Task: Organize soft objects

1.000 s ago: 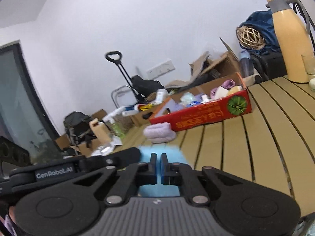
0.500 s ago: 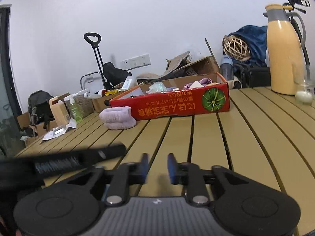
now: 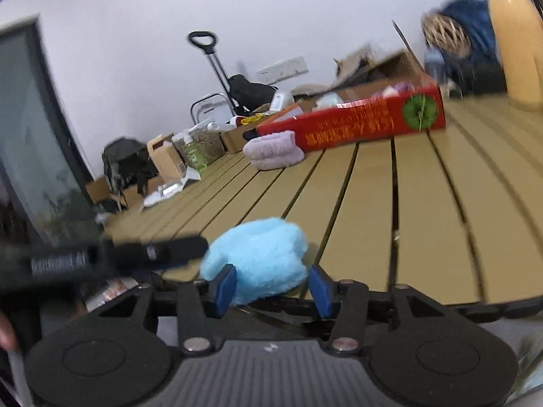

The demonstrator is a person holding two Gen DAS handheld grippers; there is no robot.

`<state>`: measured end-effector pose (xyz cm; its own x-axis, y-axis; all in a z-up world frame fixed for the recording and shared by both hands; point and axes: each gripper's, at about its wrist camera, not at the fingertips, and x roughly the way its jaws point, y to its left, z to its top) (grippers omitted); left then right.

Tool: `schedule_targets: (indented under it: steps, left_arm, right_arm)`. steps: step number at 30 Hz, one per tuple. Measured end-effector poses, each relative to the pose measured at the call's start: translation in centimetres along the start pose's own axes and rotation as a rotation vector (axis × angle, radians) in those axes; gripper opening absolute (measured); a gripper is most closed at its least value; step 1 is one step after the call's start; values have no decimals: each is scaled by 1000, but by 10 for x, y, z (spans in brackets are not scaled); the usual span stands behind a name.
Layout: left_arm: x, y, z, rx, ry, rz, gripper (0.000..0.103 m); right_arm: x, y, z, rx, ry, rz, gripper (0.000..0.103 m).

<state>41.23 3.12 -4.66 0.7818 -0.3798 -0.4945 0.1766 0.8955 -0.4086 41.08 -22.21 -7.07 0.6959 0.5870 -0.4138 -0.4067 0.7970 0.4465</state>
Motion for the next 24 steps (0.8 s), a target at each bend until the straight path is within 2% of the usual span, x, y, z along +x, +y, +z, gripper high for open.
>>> schedule_targets:
  steps: [5,7,8,10,11,15,19,24]
  left_arm:
    - [15,18,14,-102,12,-78,51]
    - [26,21,18,-122,34,-100,45]
    - [32,22,20,-133,49,-110,38]
    - [38,24,24,-159,64,-134,38]
    - [39,23,26,-158,62,-129,37]
    - [47,17,51,-118,19,-150,37]
    - [74,13,102,-92,-9,-176,36]
    - [136,-9,198,-22,-35,-190,36]
  right_arm:
    - [5,-13,8,77,-16,24,47]
    - [11,-17,10,89,-12,26,47]
    - [14,-18,12,87,-8,25,47]
    - [21,-19,15,83,1,41,45]
    - [24,-18,17,83,4,60,38]
    - [30,-14,33,72,-13,64,38]
    - [42,-15,74,27,-49,53,38]
    - [79,-35,158,-34,-84,5,37]
